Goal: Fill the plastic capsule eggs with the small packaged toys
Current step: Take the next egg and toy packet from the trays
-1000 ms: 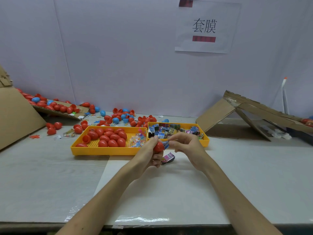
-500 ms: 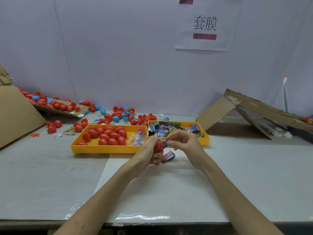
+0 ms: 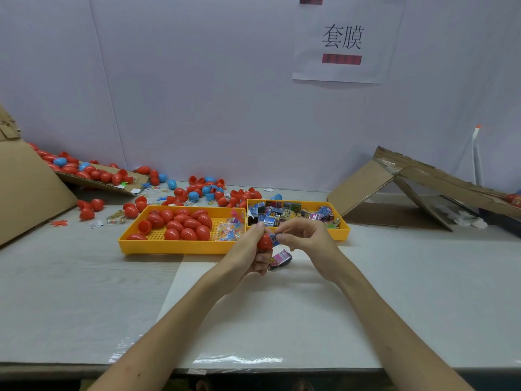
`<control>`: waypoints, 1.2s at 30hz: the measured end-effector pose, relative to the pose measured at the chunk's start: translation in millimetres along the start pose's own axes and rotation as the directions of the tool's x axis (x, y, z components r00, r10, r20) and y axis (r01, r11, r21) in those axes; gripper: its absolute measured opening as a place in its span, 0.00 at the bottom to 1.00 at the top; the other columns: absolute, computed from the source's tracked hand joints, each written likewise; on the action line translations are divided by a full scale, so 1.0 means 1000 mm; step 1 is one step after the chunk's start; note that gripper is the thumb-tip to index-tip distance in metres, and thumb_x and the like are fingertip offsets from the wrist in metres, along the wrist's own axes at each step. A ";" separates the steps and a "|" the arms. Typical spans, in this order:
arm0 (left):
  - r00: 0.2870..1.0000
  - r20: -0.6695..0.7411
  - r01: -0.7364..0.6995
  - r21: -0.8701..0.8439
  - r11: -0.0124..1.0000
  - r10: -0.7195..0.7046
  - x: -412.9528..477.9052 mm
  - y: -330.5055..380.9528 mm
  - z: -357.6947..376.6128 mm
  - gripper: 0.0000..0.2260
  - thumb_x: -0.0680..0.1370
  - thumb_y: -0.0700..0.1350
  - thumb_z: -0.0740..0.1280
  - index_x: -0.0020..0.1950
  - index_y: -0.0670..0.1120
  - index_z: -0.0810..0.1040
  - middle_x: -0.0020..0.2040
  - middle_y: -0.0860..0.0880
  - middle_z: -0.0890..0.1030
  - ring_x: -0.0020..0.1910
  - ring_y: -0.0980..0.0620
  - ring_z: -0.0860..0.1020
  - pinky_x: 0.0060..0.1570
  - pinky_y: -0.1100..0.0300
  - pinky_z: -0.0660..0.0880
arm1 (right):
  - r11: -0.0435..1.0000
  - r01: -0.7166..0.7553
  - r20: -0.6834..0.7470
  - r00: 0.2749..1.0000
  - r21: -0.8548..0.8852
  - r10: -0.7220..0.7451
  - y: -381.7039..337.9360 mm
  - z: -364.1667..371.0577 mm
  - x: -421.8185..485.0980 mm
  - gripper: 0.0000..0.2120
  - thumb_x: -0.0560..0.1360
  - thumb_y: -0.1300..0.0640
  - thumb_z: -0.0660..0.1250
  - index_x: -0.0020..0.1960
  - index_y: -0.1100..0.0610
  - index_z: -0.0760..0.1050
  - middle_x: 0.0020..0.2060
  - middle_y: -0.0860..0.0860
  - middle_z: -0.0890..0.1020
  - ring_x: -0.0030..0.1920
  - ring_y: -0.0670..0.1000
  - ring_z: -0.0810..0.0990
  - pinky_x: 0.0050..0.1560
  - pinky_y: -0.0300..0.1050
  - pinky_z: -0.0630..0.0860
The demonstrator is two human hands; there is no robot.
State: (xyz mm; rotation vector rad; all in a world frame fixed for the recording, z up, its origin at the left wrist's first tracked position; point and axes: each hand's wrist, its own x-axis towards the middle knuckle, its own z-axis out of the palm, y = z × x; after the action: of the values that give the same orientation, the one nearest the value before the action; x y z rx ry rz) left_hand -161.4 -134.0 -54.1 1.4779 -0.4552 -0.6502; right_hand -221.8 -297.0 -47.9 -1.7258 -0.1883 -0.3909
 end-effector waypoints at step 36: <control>0.998 0.040 0.050 0.026 0.998 -0.051 -0.005 0.002 0.002 0.12 0.84 0.53 0.55 0.49 0.45 0.68 0.28 0.52 0.61 0.25 0.54 0.60 0.30 0.60 0.63 | 0.998 0.008 -0.014 1.000 -0.064 -0.009 0.000 0.003 0.000 0.09 0.72 0.60 0.77 0.42 0.46 0.85 0.40 0.49 0.86 0.39 0.46 0.82 0.37 0.35 0.75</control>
State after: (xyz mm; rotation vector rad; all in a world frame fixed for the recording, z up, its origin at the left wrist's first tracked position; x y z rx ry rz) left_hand -166.5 -132.3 -51.1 1.5057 -0.4600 -0.7173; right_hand -221.3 -294.0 -48.8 -1.7849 -0.1745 -0.4193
